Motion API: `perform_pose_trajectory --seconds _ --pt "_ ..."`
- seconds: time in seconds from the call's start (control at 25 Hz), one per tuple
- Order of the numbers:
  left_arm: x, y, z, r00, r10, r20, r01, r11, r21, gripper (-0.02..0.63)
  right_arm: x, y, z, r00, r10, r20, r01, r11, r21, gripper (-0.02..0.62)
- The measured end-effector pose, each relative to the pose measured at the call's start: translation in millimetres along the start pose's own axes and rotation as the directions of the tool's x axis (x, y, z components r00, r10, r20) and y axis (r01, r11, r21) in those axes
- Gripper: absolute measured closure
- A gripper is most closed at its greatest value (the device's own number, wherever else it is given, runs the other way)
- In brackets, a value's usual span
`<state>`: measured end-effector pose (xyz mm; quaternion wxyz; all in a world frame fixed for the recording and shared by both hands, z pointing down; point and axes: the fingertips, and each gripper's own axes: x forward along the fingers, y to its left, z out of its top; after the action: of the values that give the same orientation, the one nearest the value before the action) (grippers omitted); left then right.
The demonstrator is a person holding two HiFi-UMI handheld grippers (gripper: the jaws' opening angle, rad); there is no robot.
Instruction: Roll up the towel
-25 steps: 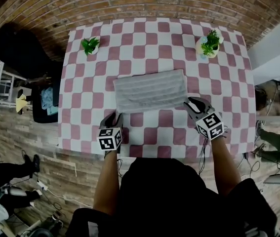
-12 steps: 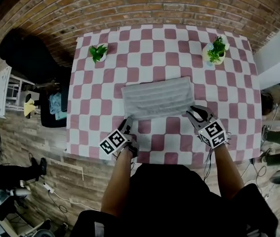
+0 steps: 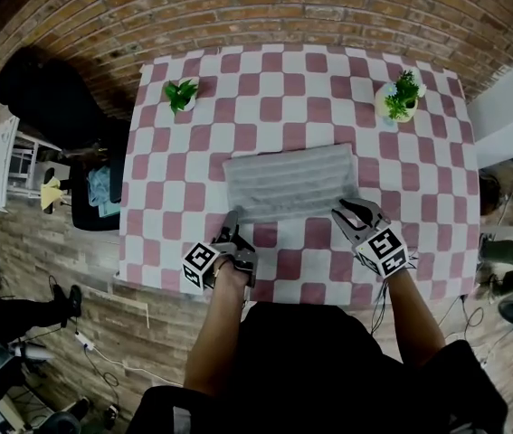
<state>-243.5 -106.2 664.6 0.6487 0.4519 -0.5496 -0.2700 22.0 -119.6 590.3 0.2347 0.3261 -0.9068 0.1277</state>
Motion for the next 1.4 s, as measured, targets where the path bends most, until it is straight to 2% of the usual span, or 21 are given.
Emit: perform_pose_trajectory --seconds 0.16,0.24,0.32,0.48,0.6,0.68,0.72,0.8,0.88,0.96,1.04,1.16,1.24,1.32,1.4 --pt "5.0 4.9 0.2 1.000 0.018 0.024 -0.017 0.999 -0.038 0.489 11.4 8.5 10.4 0.999 0.034 0.009 -0.034 0.999 -0.018 0.512" --pt "8.9 5.8 0.0 0.999 0.022 0.024 -0.021 0.999 -0.046 0.512 20.7 12.4 18.9 0.998 0.059 0.014 -0.058 0.998 -0.033 0.512" --pt "11.6 7.0 -0.3 0.999 0.025 0.027 -0.024 0.998 -0.054 0.569 31.4 16.6 29.8 0.996 0.085 0.017 -0.084 0.995 -0.054 0.511" --pt "11.9 1.8 -1.8 0.999 0.003 0.035 -0.002 0.999 -0.036 0.578 45.9 24.6 49.9 0.992 0.119 0.031 -0.115 0.989 -0.097 0.511" --pt "10.7 -14.9 -2.5 0.999 -0.025 0.030 0.022 0.994 0.104 0.580 51.3 30.5 51.6 0.990 0.136 0.028 -0.133 0.986 -0.097 0.511" --pt "11.5 -29.9 -6.1 0.999 -0.038 0.012 0.034 0.968 0.250 0.581 52.9 33.0 47.3 0.990 0.141 0.017 -0.139 0.986 -0.092 0.511" --pt "12.5 -37.3 -8.9 0.999 -0.039 -0.001 0.037 0.942 0.332 0.581 53.0 33.8 44.9 0.990 0.141 0.013 -0.139 0.986 -0.089 0.512" --pt "14.9 -50.4 -15.7 0.999 -0.036 -0.026 0.044 0.869 0.493 0.581 52.1 34.4 40.6 0.990 0.138 0.006 -0.137 0.987 -0.082 0.511" --pt "17.0 -61.5 -23.9 0.998 -0.028 -0.049 0.053 0.774 0.631 0.581 50.3 33.3 37.6 0.991 0.131 0.000 -0.131 0.988 -0.076 0.512" --pt "19.6 -72.3 -36.0 0.997 -0.017 -0.075 0.068 0.650 0.757 0.581 47.9 31.0 36.0 0.992 0.123 -0.002 -0.122 0.990 -0.071 0.511" --pt "22.6 -81.5 -49.9 0.995 -0.003 -0.099 0.087 0.503 0.860 0.581 45.9 28.5 36.1 0.993 0.114 -0.001 -0.114 0.991 -0.066 0.512" --pt "27.7 -91.1 -72.0 0.991 0.014 -0.130 0.120 0.294 0.948 0.580 44.0 24.4 38.6 0.994 0.105 0.006 -0.104 0.992 -0.065 0.512" --pt "30.8 -95.0 -86.2 0.989 0.024 -0.145 0.138 0.176 0.975 0.580 45.9 21.9 40.5 0.994 0.108 0.003 -0.107 0.991 -0.083 0.511" --pt "33.3 -97.8 -99.0 0.986 0.036 -0.160 0.157 0.081 0.984 0.580 51.3 18.9 44.0 0.993 0.117 -0.013 -0.118 0.985 -0.129 0.511" --pt "35.8 -97.9 -110.0 0.983 0.049 -0.179 0.178 0.007 0.984 0.580 59.1 13.7 54.2 0.991 0.130 -0.022 -0.132 0.976 -0.172 0.511"
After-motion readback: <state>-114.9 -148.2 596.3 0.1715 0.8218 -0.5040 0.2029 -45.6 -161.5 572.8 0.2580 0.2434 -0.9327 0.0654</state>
